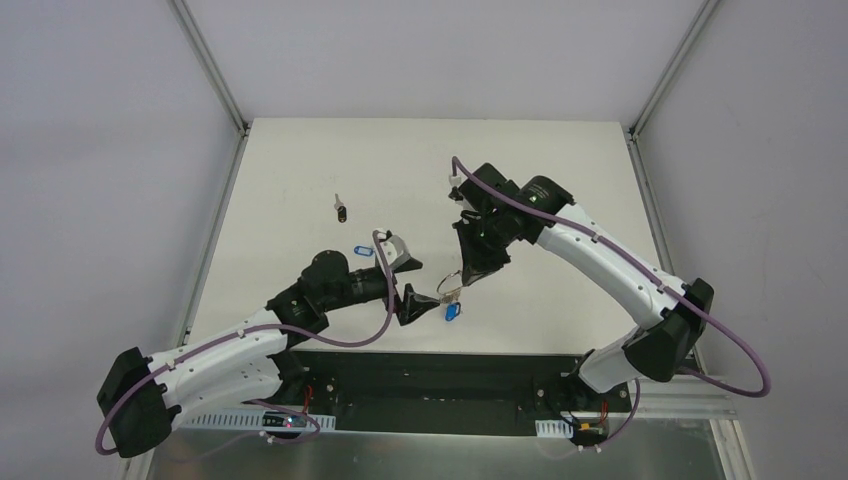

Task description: Put the keys on the keyring

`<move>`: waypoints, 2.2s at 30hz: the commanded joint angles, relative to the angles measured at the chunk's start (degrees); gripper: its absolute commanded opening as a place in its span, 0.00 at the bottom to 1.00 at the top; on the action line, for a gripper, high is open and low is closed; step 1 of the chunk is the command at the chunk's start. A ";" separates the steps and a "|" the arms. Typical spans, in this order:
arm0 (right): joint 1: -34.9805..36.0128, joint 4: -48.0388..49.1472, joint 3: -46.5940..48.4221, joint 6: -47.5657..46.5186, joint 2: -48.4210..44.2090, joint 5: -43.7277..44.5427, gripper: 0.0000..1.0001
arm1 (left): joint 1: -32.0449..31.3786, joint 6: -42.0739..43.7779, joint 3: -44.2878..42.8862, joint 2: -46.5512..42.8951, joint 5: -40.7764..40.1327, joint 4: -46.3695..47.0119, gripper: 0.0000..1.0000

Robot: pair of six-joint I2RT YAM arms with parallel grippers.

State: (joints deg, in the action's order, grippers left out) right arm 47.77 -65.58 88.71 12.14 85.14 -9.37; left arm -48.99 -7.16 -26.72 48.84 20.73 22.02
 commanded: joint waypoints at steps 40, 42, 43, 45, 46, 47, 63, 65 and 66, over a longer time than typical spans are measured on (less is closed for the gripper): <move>5.84 -12.22 19.44 1.52 11.63 -14.23 0.00 | -4.19 20.95 -0.94 2.27 8.34 10.46 0.29; 5.88 -12.21 19.33 1.56 11.70 -14.26 0.00 | -4.19 21.11 -1.05 2.63 8.64 10.41 0.20; 5.93 -12.21 19.32 1.51 11.68 -14.29 0.00 | -4.25 21.10 -1.12 2.76 8.78 10.41 0.14; 6.02 -12.11 19.32 1.58 11.67 -14.21 0.00 | -4.19 20.82 -1.16 2.84 9.03 10.60 0.00; 6.02 -12.11 19.37 1.60 11.64 -14.15 0.00 | -4.21 20.65 -1.12 2.79 9.24 10.88 0.00; 6.02 -12.14 19.34 1.56 11.68 -14.02 0.00 | -4.24 20.49 -1.12 2.75 9.36 11.12 0.00; 6.37 -3.33 15.11 2.45 5.62 -10.63 0.36 | -4.19 13.96 -1.99 1.17 4.75 10.95 0.00; 6.30 0.31 13.04 2.48 3.35 -9.88 0.41 | -4.18 13.47 -2.02 1.20 4.67 10.77 0.00; 6.35 2.25 11.74 2.58 2.30 -8.89 0.42 | -4.18 13.40 -2.06 1.31 4.32 10.38 0.00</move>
State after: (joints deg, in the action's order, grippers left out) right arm 53.80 -71.18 103.04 13.69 93.69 -20.53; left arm -53.19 8.14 -26.76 51.09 26.28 29.28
